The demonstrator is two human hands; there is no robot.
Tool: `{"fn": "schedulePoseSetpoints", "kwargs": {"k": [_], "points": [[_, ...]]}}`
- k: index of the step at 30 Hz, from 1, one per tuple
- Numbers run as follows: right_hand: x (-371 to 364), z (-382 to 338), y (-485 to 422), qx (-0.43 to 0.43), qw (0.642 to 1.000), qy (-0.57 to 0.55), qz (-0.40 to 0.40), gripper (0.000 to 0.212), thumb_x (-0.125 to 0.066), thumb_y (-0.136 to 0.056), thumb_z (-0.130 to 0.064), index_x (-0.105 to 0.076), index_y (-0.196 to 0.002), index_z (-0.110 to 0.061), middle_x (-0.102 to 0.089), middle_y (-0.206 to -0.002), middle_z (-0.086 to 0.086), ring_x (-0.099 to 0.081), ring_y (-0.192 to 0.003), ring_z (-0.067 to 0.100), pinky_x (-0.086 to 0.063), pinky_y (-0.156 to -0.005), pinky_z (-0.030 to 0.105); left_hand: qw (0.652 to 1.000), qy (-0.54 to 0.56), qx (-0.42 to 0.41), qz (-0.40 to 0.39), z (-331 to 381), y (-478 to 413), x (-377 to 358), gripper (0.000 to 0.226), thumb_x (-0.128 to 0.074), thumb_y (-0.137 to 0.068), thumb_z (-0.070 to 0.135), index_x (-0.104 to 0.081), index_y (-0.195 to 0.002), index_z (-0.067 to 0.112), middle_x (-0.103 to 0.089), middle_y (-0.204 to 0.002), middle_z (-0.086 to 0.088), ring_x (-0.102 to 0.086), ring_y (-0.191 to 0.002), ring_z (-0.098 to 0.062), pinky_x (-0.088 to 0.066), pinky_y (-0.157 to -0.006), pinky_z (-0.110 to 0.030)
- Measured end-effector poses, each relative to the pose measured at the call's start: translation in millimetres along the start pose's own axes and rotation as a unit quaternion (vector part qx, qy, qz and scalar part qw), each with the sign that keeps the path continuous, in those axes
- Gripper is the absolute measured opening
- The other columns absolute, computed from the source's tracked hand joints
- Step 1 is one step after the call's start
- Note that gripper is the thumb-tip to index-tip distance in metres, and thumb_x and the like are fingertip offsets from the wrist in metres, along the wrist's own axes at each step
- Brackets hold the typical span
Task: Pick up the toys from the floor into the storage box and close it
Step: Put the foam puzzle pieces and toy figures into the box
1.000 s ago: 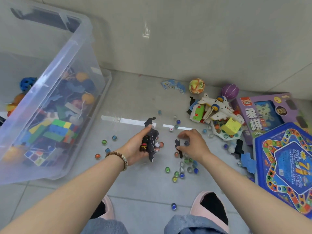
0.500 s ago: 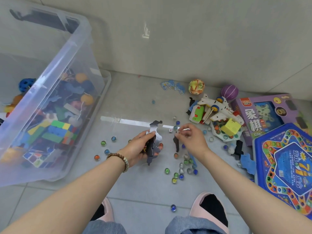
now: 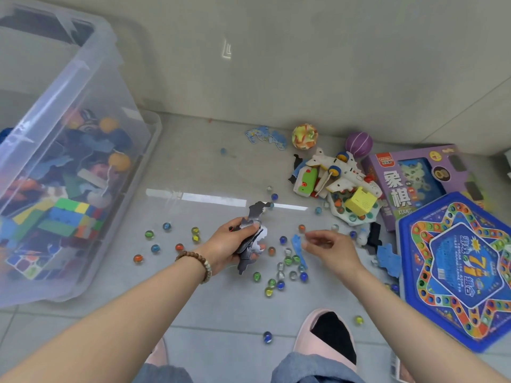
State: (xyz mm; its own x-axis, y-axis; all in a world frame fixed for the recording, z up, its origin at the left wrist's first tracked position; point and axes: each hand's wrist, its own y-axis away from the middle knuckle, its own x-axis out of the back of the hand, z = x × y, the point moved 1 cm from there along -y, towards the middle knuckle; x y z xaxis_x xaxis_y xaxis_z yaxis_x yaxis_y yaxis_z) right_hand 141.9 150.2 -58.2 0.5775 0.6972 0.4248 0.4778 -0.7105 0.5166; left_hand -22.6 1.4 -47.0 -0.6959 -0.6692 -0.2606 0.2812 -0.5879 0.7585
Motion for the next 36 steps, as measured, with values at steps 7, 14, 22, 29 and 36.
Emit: {"fn": "schedulePoseSetpoints", "kwargs": {"k": [7,14,22,29,36], "points": [[-14.5,7.6,-6.2,0.050,0.991,0.127,0.018,0.027,-0.079,-0.071,-0.017,-0.061,-0.089,-0.025,-0.059,-0.096,-0.005,-0.053,-0.084,0.009,-0.040,-0.072,0.016,1.000,-0.017,-0.003,0.012,1.3,-5.0,-8.9,0.023,-0.059,-0.091,0.021,-0.059,-0.111,0.010,-0.063,-0.083,-0.015,-0.063,-0.069,-0.026,-0.057,-0.057,-0.030],[-20.4,6.5,-3.7,0.060,0.990,0.127,0.020,0.018,-0.072,-0.078,-0.011,-0.059,-0.085,-0.021,-0.056,-0.090,-0.007,-0.052,-0.081,0.008,-0.040,-0.074,0.019,1.000,-0.017,0.002,0.016,3.1,-8.7,-16.8,0.025,-0.060,-0.090,0.023,-0.059,-0.113,0.012,-0.067,-0.086,-0.013,-0.069,-0.069,-0.022,-0.055,-0.053,-0.030],[-19.3,4.8,-5.8,0.068,0.986,0.150,0.009,0.025,-0.067,-0.080,-0.010,-0.059,-0.101,-0.022,-0.055,-0.088,-0.006,-0.047,-0.071,0.007,-0.041,-0.070,0.022,1.000,-0.002,0.016,0.010,6.6,-7.1,-24.5,0.026,-0.050,-0.095,0.033,-0.059,-0.107,0.012,-0.067,-0.091,-0.014,-0.067,-0.082,-0.028,-0.059,-0.067,-0.037],[-10.2,-5.5,1.3,-0.005,0.999,0.031,0.026,0.024,-0.066,-0.081,-0.003,-0.051,-0.092,-0.017,-0.055,-0.082,-0.001,-0.049,-0.065,0.010,-0.046,-0.065,0.023,1.000,-0.014,-0.014,0.013,14.9,8.4,-22.8,0.015,-0.055,-0.093,0.017,-0.059,-0.106,0.012,-0.066,-0.086,-0.012,-0.068,-0.072,-0.023,-0.059,-0.059,-0.033],[-5.8,-153.8,49.4,0.031,0.970,-0.216,-0.104,0.018,-0.069,-0.082,-0.008,-0.059,-0.096,-0.009,-0.068,-0.086,0.008,-0.066,-0.061,0.011,-0.056,-0.063,0.021,0.996,-0.014,-0.087,0.010,86.2,77.1,-6.4,0.022,-0.051,-0.095,0.026,-0.057,-0.097,0.006,-0.063,-0.066,-0.009,-0.065,-0.054,-0.019,-0.059,-0.063,-0.034]]}}
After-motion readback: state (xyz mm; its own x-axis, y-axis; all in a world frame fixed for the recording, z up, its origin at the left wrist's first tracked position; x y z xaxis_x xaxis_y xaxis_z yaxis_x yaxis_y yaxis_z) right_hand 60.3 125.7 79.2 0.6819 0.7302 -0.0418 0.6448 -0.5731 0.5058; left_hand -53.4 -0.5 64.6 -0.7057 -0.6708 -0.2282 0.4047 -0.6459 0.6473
